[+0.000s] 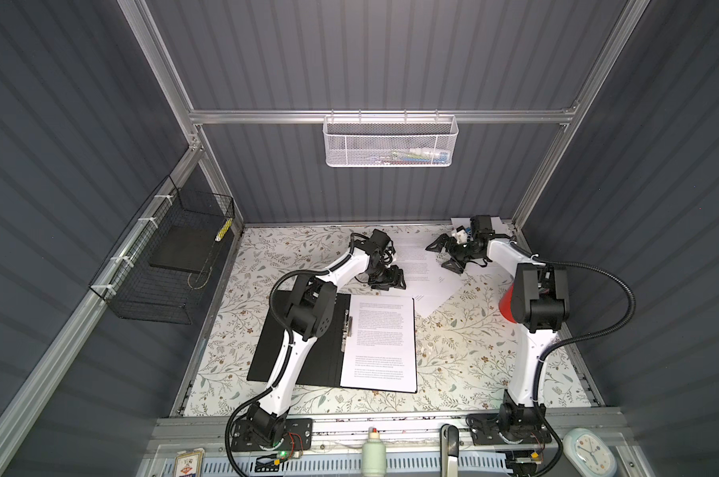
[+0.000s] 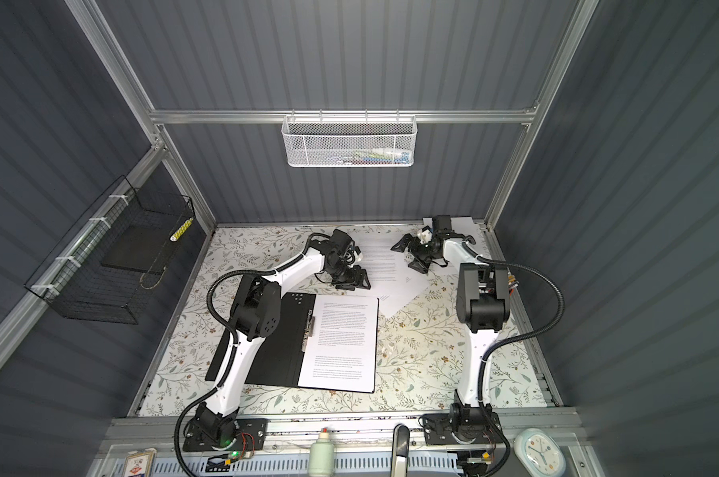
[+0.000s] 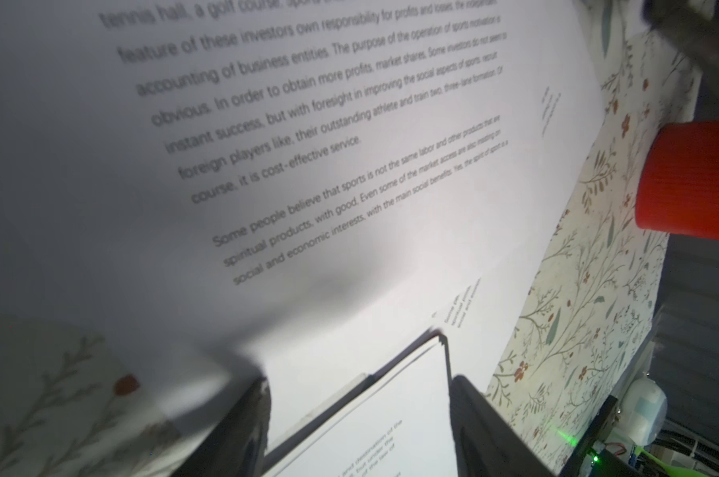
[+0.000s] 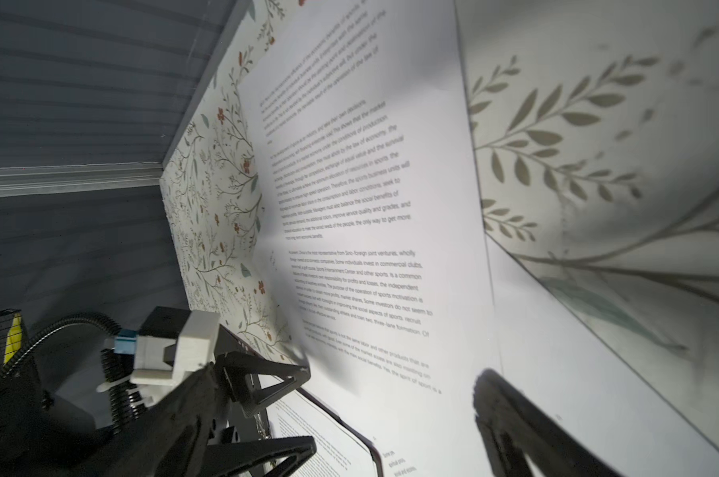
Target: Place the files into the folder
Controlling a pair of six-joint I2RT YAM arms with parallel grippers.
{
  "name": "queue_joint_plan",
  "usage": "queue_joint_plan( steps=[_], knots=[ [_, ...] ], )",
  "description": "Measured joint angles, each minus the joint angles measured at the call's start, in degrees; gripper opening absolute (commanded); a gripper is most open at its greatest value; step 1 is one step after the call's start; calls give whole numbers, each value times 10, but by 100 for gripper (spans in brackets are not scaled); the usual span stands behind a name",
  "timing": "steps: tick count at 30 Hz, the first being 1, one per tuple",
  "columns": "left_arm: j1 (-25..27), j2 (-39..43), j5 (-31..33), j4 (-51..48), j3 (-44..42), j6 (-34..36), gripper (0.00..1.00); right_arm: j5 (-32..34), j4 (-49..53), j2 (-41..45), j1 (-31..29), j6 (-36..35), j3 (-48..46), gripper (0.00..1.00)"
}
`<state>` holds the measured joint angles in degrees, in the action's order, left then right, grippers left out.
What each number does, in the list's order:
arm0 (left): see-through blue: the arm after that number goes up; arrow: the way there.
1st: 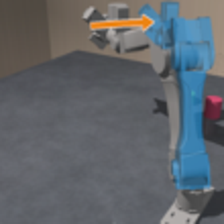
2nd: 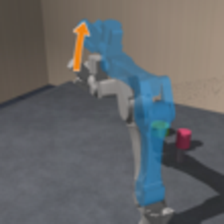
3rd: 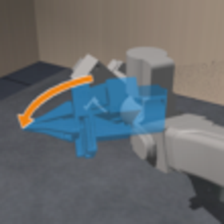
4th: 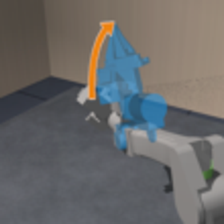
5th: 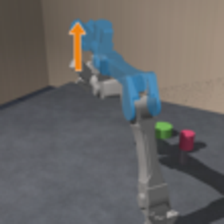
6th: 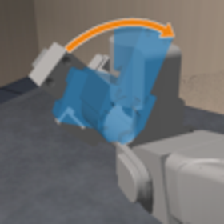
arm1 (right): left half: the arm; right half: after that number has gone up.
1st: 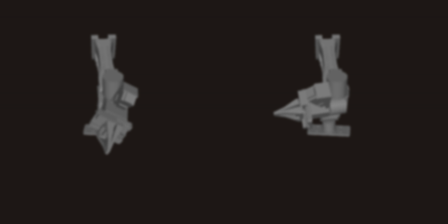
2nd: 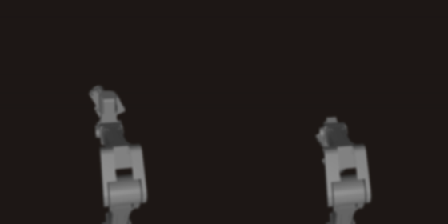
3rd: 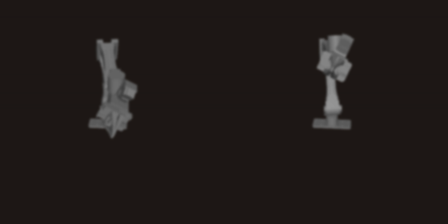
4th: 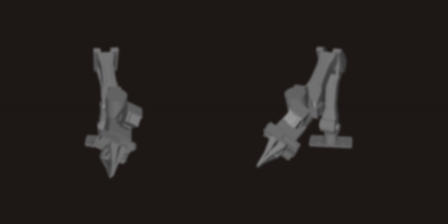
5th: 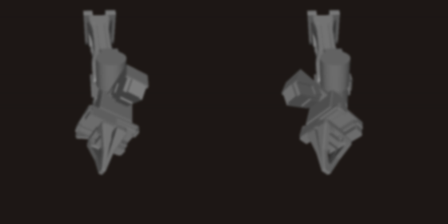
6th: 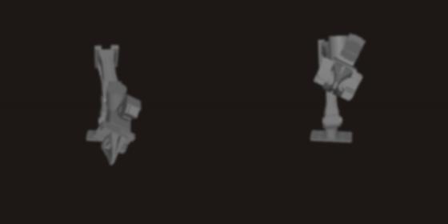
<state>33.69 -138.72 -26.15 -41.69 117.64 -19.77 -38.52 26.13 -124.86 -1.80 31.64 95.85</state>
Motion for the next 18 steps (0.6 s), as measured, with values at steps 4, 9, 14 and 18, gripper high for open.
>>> queue_joint_plan(
  steps=[4, 9, 14, 18],
  knots=[
    [0, 0, 4, 31, 10, -18, 74, 4, 15, -14, 0, -9, 20, 99],
    [0, 0, 16, 69, 45, -33, 79, 4, 23, -15, -1, -12, 20, 99],
    [0, -23, 31, 85, 98, -41, 80, 4, 29, -17, 0, -13, 29, 99],
    [0, -58, 39, 88, 139, -41, 81, 2, 30, -22, 2, -13, 42, 99]
  ],
)
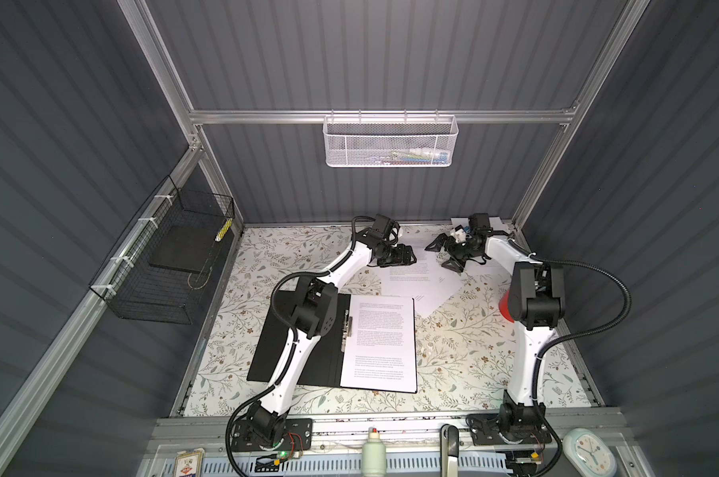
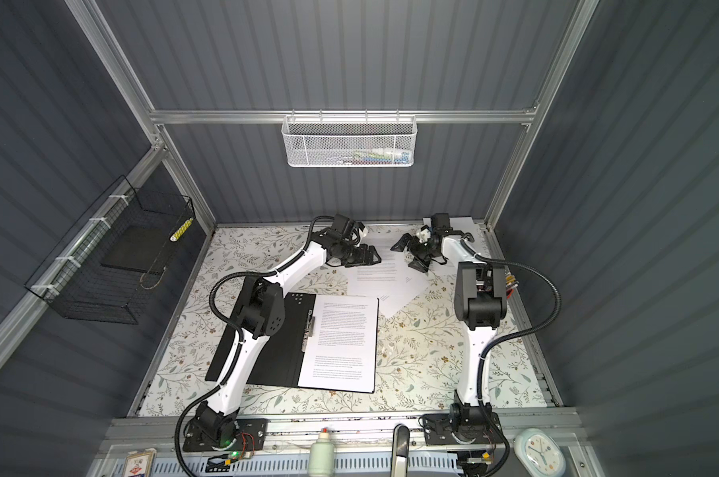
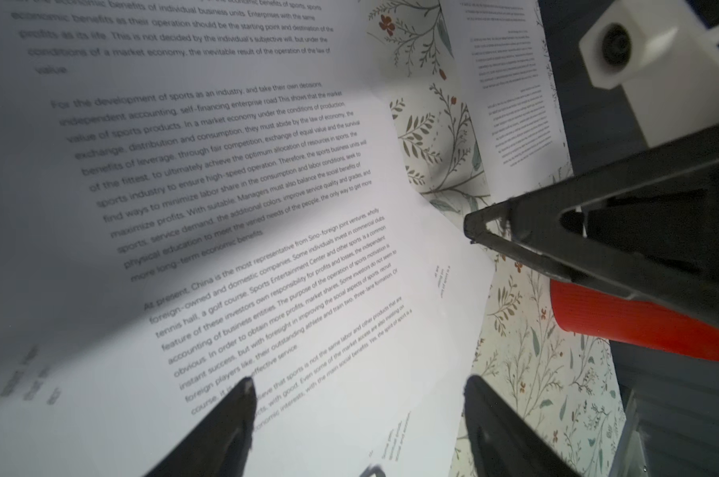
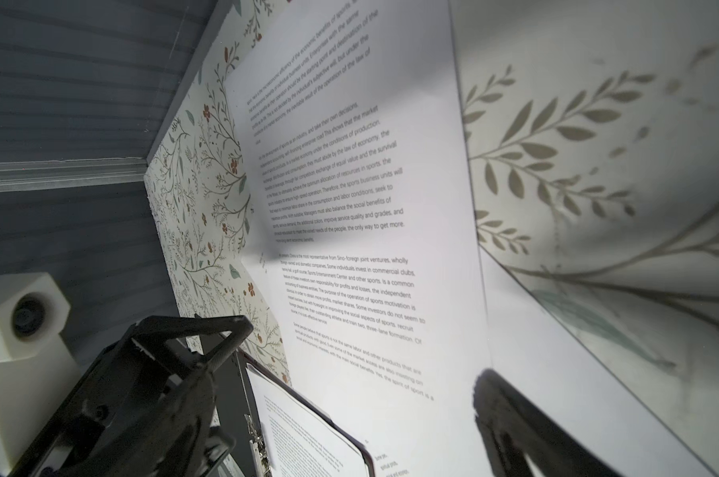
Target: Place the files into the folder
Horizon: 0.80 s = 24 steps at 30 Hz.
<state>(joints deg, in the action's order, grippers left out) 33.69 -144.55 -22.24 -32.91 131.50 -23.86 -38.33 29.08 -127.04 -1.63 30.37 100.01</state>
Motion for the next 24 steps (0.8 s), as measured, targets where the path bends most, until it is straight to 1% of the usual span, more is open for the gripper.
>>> queue_joint_plan(
  steps=[7, 15, 20, 24],
  knots=[
    [0, -38, 6, -9, 9, 0, 81, -7, 6, 0, 8, 0, 7, 99],
    [2, -40, -3, -8, 7, 1, 81, -6, 8, -1, 16, 0, 7, 99],
    [16, -38, -9, 2, -3, 10, 81, 1, 6, -34, 24, -2, 43, 99],
    [35, -23, -18, 24, -38, 19, 81, 10, 6, -66, 32, -4, 72, 99]
  ],
)
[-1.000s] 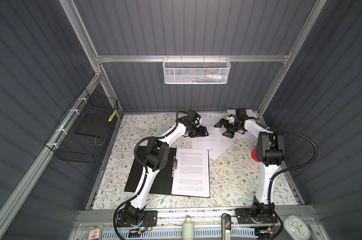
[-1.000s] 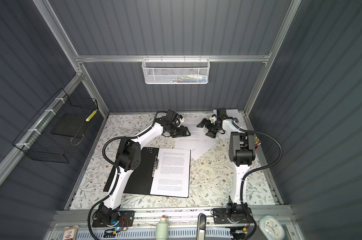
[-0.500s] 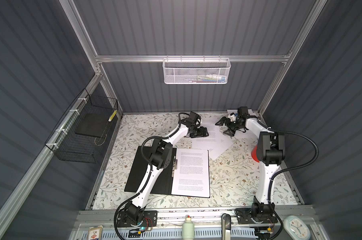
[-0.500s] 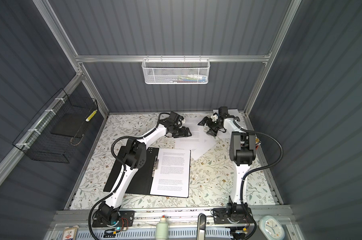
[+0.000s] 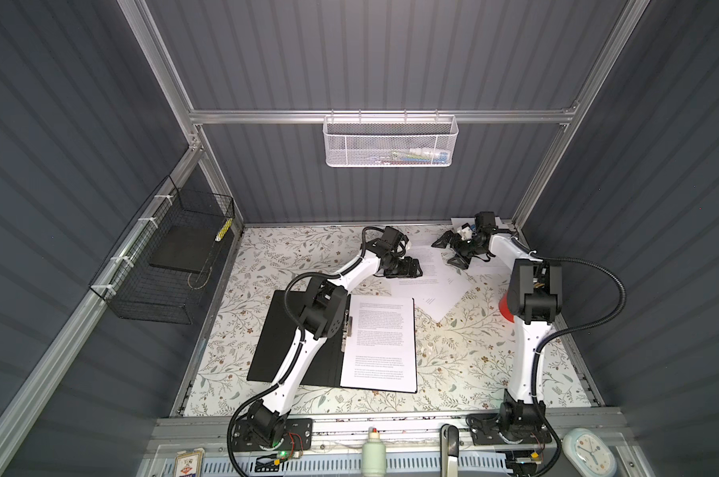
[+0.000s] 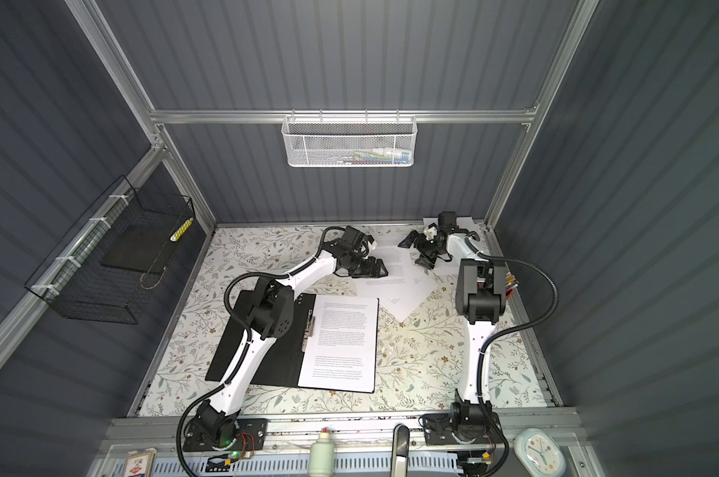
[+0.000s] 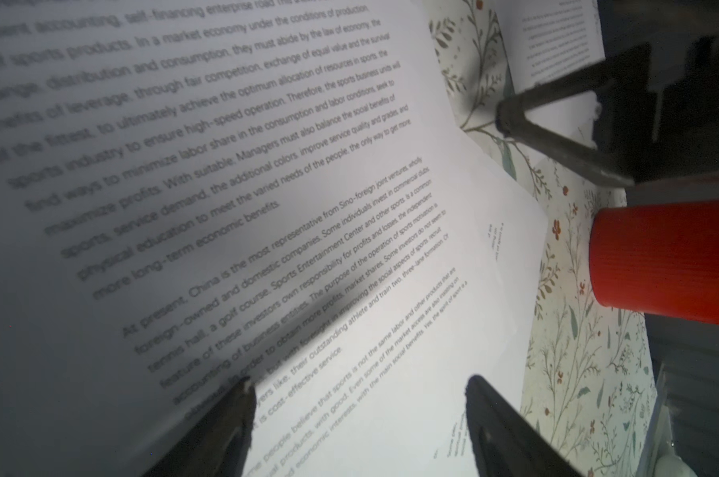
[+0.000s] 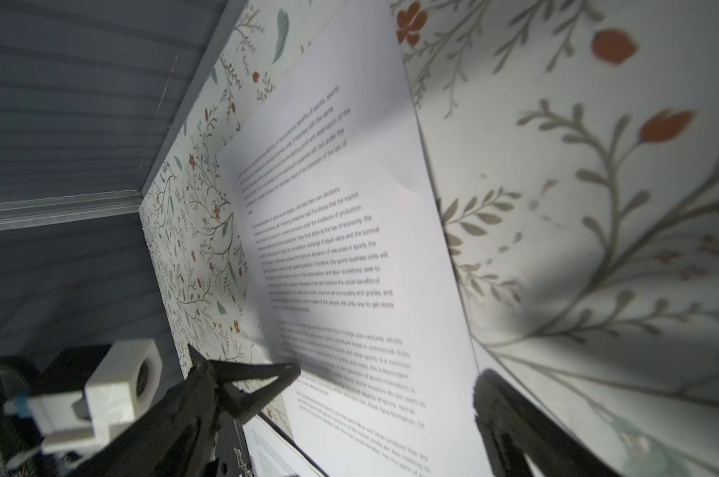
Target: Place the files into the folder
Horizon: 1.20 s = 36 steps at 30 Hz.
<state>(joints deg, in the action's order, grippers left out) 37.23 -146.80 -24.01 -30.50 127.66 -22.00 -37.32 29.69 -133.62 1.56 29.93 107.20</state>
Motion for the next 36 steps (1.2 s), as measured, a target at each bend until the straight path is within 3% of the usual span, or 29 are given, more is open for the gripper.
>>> queue_joint_plan(
  steps=[10, 17, 36],
  knots=[
    [21, 49, -14, 24, -91, 21, 80, 9, 6, -51, 10, 1, 91, 99],
    [27, 78, -23, 33, -143, 31, 80, 9, 10, -68, 7, 10, 101, 99],
    [30, 94, -31, 21, -167, 56, 80, 64, 106, -72, -52, -42, 124, 99]
  ],
)
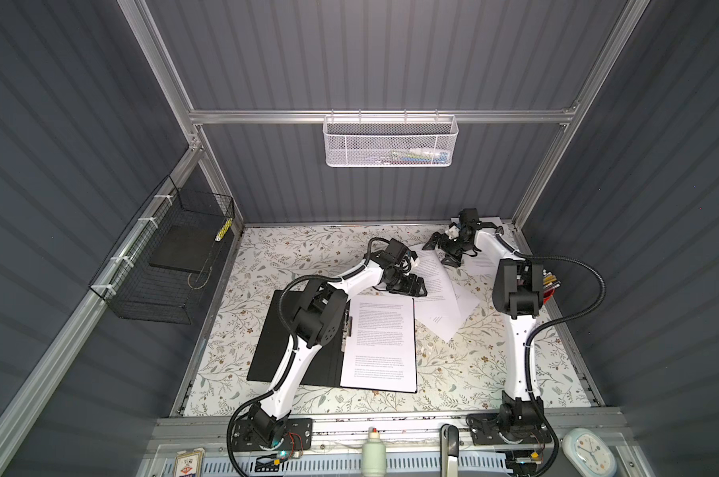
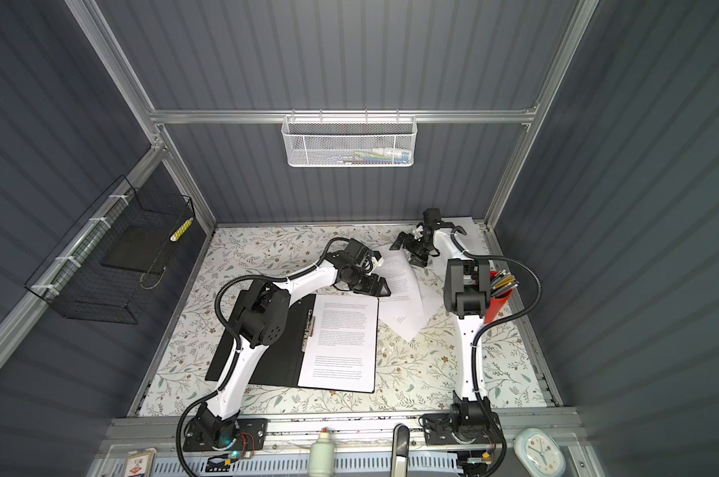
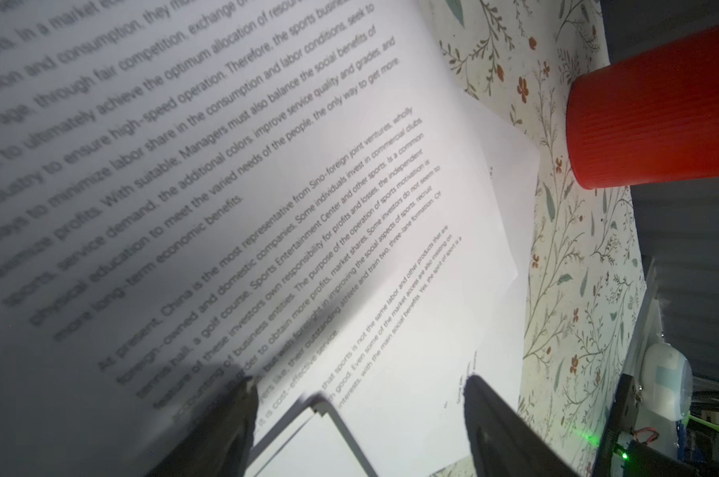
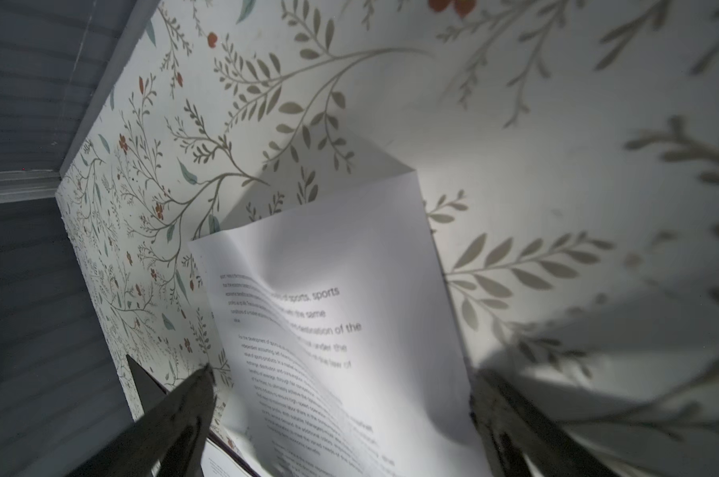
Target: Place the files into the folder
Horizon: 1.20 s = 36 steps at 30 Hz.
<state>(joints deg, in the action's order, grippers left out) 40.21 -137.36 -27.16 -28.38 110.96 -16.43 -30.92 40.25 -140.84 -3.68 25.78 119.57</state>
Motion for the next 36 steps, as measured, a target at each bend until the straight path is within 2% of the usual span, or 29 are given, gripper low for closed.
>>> queue_joint_plan(
  steps=[3, 7, 17, 21, 22, 25, 33, 36],
  knots=[
    [0, 0, 0, -1, 1, 0, 80, -19, -11, 12, -2, -3, -25, 99],
    [0, -4, 0, -10, 9, 0, 80, -59, -38, 52, 3, 3, -102, 99],
    [0, -11, 0, -24, 23, -1, 79, -165, -146, 147, 35, 63, -292, 99],
    [-2, -11, -2, -24, 23, -3, 79, -184, -194, 190, 36, 86, -358, 99],
    [-2, -11, -2, -24, 23, -3, 79, -182, -197, 201, 36, 86, -367, 96],
    [-6, -11, -6, -23, 22, -3, 79, -169, -200, 220, 34, 75, -371, 85],
    [-13, -11, -30, -17, 19, -5, 81, -111, -196, 213, 34, 36, -353, 14],
    [-13, -11, -34, -24, 26, -7, 84, -90, -192, 208, 34, 28, -346, 0]
  ],
)
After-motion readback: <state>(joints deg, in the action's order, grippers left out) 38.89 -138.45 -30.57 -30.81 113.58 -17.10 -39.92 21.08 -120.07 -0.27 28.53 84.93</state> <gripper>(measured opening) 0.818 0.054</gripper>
